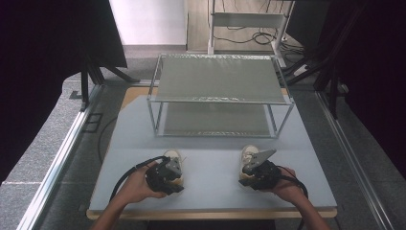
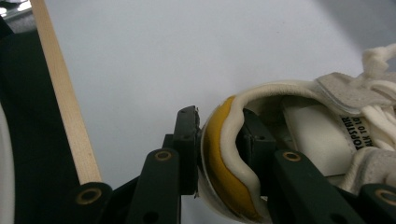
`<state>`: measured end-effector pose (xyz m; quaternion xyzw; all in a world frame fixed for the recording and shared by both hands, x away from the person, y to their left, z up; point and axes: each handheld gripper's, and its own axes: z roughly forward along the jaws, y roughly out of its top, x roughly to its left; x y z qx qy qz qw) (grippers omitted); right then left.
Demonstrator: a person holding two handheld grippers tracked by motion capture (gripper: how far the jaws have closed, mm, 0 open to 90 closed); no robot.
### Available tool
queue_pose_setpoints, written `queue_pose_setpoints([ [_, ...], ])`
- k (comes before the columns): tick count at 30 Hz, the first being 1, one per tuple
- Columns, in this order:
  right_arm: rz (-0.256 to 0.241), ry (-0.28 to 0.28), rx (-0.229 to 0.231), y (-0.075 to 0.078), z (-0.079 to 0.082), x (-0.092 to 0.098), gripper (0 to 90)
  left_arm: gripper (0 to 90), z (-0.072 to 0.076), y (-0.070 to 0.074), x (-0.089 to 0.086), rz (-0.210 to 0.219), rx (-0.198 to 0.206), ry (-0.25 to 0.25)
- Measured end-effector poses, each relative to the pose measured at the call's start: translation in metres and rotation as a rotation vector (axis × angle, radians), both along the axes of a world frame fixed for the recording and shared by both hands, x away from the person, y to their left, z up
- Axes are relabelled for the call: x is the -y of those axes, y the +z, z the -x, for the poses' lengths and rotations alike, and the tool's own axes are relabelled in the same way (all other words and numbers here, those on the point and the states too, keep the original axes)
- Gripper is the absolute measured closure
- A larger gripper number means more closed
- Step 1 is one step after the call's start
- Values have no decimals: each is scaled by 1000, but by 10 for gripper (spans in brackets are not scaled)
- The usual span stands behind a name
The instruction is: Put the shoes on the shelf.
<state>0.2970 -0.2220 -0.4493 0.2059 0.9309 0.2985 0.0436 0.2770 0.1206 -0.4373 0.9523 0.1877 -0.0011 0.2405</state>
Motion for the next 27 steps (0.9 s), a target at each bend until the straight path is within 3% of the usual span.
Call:
queue_pose_setpoints([
  [4,8,21,19,5,-1,-2,719,716,-3,5,-5,27,45,-4],
  [6,30,55,53,10,-1,-4,720,715,-6,10,-5,41,71,-8],
  [11,85,109,91,22,-8,-13,720,715,-20,20,4,36,115,-28],
  [17,110,184,137,31,-32,-25,718,713,-56,26,31,53,184,-82],
  [21,55,256,134,36,-55,-34,717,713,-86,25,53,47,229,-90],
  [23,52,256,144,38,-65,-40,717,712,-97,24,59,42,235,-95],
  [27,90,272,165,37,-84,-51,717,710,-119,19,72,29,258,-109],
])
